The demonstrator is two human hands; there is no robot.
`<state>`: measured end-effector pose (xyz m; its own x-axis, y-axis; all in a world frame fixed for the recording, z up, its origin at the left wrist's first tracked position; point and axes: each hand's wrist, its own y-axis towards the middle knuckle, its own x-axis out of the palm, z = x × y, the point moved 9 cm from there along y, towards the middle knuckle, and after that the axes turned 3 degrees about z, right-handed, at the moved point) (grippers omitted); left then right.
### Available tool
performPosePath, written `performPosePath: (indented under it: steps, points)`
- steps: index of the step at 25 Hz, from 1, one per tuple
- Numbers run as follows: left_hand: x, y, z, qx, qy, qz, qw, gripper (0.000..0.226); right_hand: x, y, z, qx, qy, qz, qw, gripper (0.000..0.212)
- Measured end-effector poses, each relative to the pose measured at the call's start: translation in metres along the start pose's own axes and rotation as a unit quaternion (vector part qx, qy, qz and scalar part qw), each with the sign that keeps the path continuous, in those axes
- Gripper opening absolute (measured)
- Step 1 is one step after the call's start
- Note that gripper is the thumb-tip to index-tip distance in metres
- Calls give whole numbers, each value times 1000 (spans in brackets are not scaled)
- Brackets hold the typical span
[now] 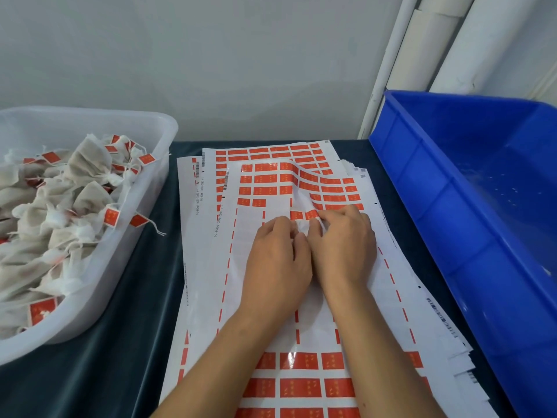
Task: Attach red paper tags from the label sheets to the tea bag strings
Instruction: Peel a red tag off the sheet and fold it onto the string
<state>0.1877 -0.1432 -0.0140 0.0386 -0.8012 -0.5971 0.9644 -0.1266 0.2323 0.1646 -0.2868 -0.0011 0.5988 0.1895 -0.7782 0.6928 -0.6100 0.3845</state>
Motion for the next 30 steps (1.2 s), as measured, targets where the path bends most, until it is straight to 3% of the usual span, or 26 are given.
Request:
performPosePath:
  steps: [7, 13, 19, 30]
  points:
    - [1, -1, -2, -10, -5, -2, 1000, 20, -2, 1, 5, 13, 43, -1, 999, 35]
    - [-1, 0, 1, -6, -4, -4, 1000, 24, 2, 14, -8, -19, -73, -29, 997, 46]
    - [-1, 0, 1, -3, -11, -7, 1000, 23, 6, 15, -9, 12, -1, -26, 1000, 30]
    - [1, 1, -2, -5, -2, 5, 1000, 22, 4, 9, -8, 5, 25, 0, 1000, 26]
